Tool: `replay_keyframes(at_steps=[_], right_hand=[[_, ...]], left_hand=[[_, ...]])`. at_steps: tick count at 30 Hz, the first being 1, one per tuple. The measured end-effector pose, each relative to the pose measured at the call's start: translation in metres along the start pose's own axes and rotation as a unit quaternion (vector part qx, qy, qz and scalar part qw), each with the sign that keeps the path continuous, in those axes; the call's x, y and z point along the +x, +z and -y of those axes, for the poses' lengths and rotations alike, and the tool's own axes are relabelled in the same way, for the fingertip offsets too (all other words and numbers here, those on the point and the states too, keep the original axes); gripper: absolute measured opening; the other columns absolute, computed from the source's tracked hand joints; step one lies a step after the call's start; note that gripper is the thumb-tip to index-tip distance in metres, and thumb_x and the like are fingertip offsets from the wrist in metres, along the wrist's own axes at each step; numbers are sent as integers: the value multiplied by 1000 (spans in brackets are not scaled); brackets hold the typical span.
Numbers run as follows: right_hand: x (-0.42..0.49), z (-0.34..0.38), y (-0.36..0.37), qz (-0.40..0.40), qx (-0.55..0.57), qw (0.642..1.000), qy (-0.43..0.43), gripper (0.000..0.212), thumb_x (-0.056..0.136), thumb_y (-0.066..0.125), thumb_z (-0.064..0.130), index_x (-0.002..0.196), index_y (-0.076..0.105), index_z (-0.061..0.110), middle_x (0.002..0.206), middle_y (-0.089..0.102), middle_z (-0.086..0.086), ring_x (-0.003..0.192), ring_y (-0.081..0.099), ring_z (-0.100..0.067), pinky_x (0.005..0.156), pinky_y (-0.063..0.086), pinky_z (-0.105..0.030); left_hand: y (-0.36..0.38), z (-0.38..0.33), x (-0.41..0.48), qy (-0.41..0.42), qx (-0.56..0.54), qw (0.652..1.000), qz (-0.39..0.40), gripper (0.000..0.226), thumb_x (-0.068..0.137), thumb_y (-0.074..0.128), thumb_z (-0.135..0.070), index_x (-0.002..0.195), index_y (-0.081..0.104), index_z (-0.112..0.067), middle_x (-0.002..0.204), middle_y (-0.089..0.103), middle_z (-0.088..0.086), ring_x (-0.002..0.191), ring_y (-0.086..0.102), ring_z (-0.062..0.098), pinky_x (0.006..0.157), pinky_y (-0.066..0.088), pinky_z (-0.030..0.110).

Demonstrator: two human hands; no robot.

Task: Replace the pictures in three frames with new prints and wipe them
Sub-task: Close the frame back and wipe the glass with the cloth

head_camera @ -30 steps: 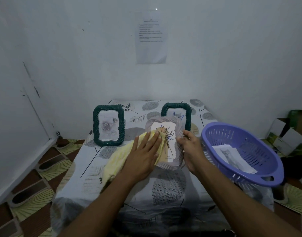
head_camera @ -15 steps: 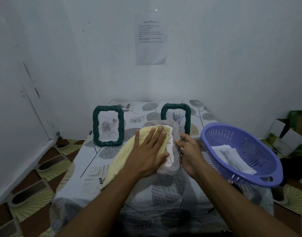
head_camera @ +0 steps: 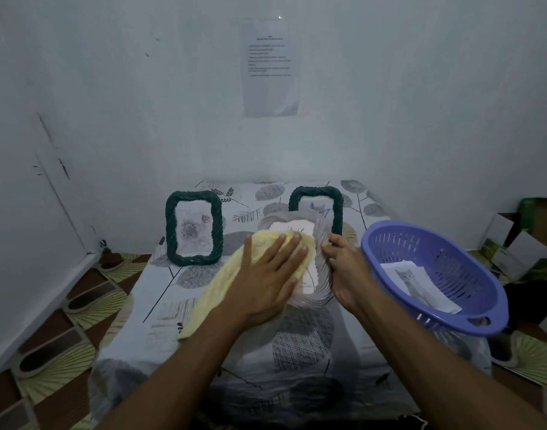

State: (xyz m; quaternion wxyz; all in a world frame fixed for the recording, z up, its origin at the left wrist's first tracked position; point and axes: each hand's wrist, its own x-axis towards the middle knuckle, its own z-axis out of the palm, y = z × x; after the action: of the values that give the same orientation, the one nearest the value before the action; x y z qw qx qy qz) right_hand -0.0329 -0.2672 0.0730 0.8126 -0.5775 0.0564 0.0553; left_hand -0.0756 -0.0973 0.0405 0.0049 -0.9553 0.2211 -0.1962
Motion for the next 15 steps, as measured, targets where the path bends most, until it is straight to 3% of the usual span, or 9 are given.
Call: replay_keyframes(at_steps=[3,6,11,15], right_hand=[[6,14,-5,-26,1,999,-22,24,100,38,3,113,58,2,85,63,-11,73,58,-24,62,50,-36],[7,15,-7,-28,-10,999,-22,21,101,37,3,104,58,6,78,55,-8,65,48,-19,55,42,-30],[-3,-3,1,-3,-30,1000,7,25,99,38,1,114,58,-1,100,66,-19,80,61,-26,68,54,-36],[2,10,4,-30,-2,999,-12,22,99,39,2,106,59,0,103,66,-22,89,63,-33,85,55,-50]], left_hand=[[2,-7,-17,83,-14,996,4,53,102,25,-34,152,7,-35,161,-3,-14,148,-7,11,111,-12,65],[4,-2,-17,66,-6,998,3,51,102,17,-39,152,14,-34,161,-1,-14,148,-5,9,111,-10,65],[-5,15,8,-46,28,998,-13,60,99,0,-48,154,7,-26,161,-2,-9,149,-1,12,113,-8,63],[-9,15,5,-20,28,999,-17,58,100,6,-46,153,11,-24,161,2,-8,148,0,11,113,-10,62]])
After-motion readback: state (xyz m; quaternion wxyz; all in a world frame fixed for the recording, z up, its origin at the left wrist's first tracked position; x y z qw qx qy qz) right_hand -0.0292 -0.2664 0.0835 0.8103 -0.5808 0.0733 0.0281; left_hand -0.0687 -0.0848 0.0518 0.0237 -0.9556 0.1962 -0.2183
